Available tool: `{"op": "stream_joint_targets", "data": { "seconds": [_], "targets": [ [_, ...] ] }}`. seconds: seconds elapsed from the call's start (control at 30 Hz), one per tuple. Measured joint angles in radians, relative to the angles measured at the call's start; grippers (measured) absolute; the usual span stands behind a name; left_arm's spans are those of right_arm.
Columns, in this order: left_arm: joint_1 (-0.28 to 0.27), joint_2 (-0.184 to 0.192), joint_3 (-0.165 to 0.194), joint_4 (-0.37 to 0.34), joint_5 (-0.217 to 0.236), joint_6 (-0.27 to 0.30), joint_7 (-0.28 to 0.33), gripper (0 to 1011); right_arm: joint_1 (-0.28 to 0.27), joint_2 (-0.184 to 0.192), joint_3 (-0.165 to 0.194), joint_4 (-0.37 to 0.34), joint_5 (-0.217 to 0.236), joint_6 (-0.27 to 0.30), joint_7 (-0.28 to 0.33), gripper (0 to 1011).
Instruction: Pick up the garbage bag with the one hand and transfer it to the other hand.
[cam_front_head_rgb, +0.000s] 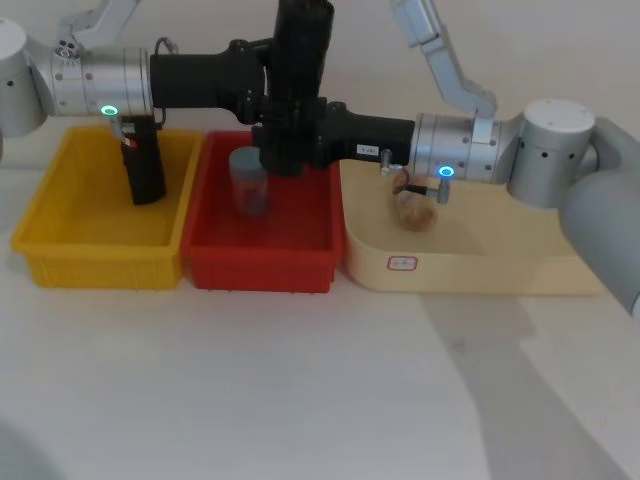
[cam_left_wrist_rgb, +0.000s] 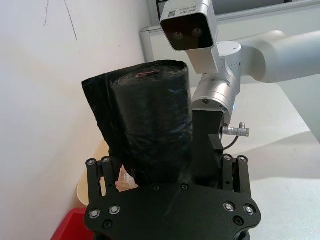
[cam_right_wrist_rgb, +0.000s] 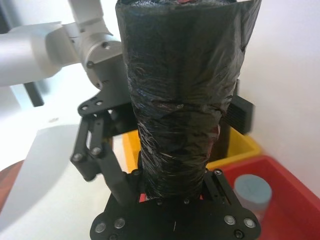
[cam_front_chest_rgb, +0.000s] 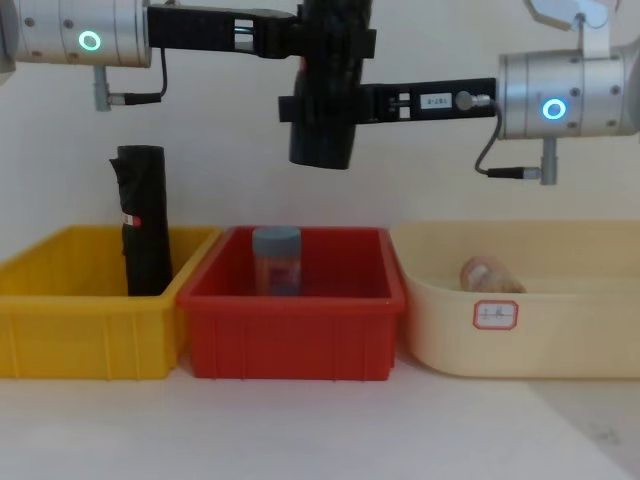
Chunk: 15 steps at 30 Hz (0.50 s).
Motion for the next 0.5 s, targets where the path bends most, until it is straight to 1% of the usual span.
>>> {"op": "stream_joint_targets", "data": {
  "seconds": [0.1, 0.23, 0.27, 0.3, 0.5],
  "targets": [
    [0.000, 0.000, 0.000, 0.000, 0.000, 0.000, 0.000, 1002, -0.012, 0.011, 0.007, -0.022, -0.001, 0.005, -0.021, 464],
    [0.000, 0.000, 0.000, 0.000, 0.000, 0.000, 0.000, 1001, -0.037, 0.035, 0.023, -0.068, -0.004, 0.018, -0.070, 464],
    [0.000, 0.000, 0.000, 0.000, 0.000, 0.000, 0.000, 1001, -0.046, 0.045, 0.031, -0.086, -0.005, 0.021, -0.087, 463],
    [0.000, 0.000, 0.000, 0.000, 0.000, 0.000, 0.000, 1001, -0.046, 0.045, 0.031, -0.086, -0.005, 0.021, -0.087, 463],
    [0.000, 0.000, 0.000, 0.000, 0.000, 0.000, -0.001, 1001, -0.093, 0.092, 0.063, -0.168, -0.006, 0.044, -0.171, 463]
  ]
}}
